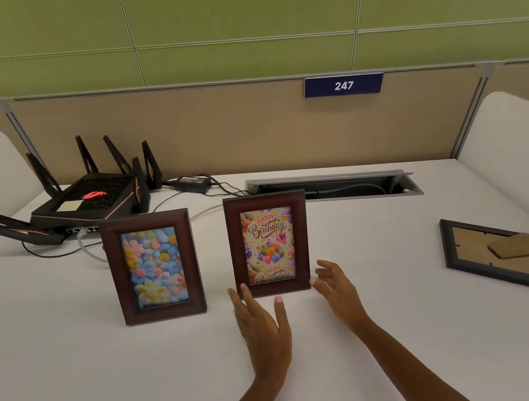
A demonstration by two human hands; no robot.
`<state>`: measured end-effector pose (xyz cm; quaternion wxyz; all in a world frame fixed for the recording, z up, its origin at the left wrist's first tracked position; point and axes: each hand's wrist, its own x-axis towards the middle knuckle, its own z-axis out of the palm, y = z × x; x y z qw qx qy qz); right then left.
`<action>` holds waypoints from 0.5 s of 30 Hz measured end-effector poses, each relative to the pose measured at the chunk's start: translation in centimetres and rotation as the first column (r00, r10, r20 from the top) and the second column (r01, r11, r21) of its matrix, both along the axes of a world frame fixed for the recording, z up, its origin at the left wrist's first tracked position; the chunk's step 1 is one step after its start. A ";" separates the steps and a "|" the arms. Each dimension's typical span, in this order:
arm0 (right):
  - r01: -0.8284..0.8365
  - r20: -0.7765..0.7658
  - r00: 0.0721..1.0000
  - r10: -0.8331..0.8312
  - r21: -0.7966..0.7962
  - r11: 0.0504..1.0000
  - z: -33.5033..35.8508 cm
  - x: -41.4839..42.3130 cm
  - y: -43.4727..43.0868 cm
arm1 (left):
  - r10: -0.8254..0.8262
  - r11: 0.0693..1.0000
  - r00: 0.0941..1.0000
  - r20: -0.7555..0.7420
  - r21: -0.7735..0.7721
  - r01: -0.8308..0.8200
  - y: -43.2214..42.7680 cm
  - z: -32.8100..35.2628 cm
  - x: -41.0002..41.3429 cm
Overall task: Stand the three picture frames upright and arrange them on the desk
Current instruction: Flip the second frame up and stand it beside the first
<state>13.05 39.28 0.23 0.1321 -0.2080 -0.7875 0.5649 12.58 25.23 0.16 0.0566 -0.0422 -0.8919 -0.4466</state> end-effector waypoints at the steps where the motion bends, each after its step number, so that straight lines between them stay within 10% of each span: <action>1: 0.005 -0.002 1.000 -0.005 0.021 1.000 0.0 0.4 0.2 | -0.051 0.998 0.998 -0.035 -0.034 0.050 0.1 -0.1 0.4; 8: 0.173 -0.048 0.985 -0.167 0.237 0.956 -0.2 3.8 2.7 | -0.435 0.891 0.876 -0.207 -0.242 0.384 2.1 0.8 1.4; 15: 0.292 -0.019 0.952 -0.306 0.359 0.886 -0.8 7.4 7.5 | -0.600 0.742 0.800 0.008 -0.367 0.561 6.7 -1.5 1.3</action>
